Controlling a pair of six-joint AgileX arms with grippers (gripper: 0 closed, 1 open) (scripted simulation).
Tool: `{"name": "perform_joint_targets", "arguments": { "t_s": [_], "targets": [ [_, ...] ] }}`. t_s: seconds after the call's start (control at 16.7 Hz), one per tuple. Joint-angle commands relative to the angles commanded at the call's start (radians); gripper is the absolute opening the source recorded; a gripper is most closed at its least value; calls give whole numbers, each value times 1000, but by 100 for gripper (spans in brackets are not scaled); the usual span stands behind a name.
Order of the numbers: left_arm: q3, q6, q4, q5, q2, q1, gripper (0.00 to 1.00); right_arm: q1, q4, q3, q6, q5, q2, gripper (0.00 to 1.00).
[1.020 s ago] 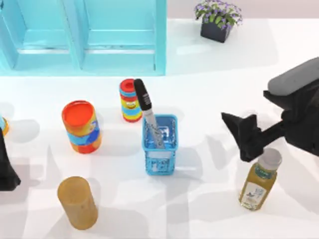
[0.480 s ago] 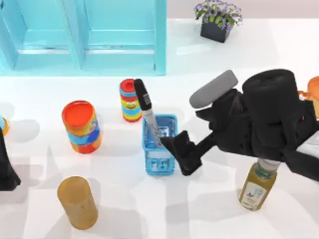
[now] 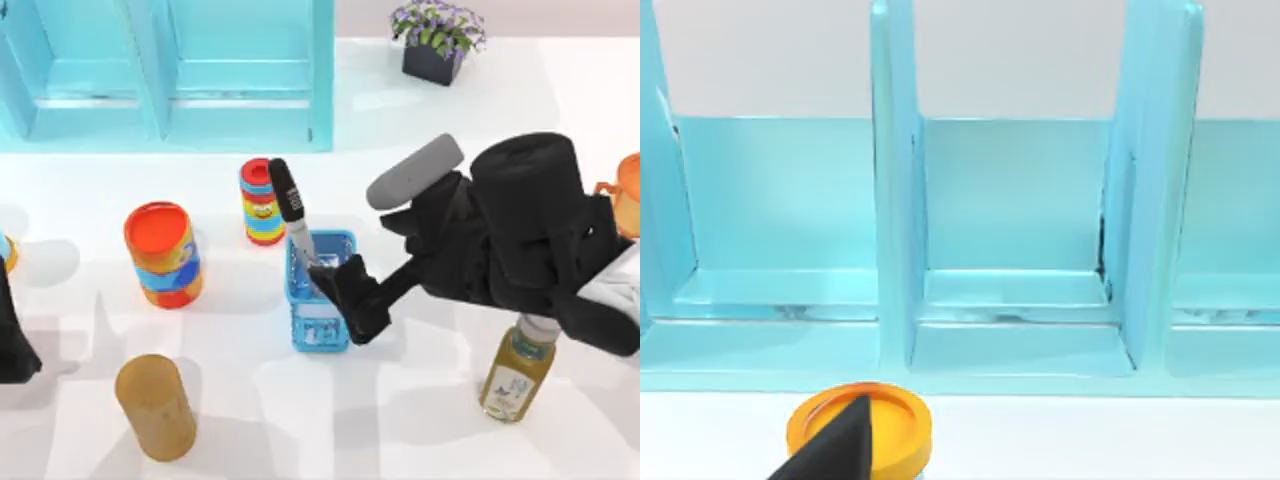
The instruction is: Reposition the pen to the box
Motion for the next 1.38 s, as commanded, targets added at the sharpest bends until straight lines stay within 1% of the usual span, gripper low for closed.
{"name": "perform_joint_targets", "arguments": {
  "t_s": [0.42, 0.54, 0.78, 1.38],
  "targets": [
    [0, 0, 0, 0, 0, 0, 100, 36, 123, 184, 20, 34, 335, 100],
    [0, 0, 0, 0, 0, 0, 100, 44, 146, 219, 25, 42, 378, 100],
    [0, 0, 0, 0, 0, 0, 100, 46, 150, 224, 26, 43, 384, 100],
    [0, 0, 0, 0, 0, 0, 100, 46, 150, 224, 26, 43, 384, 25]
  ]
}}
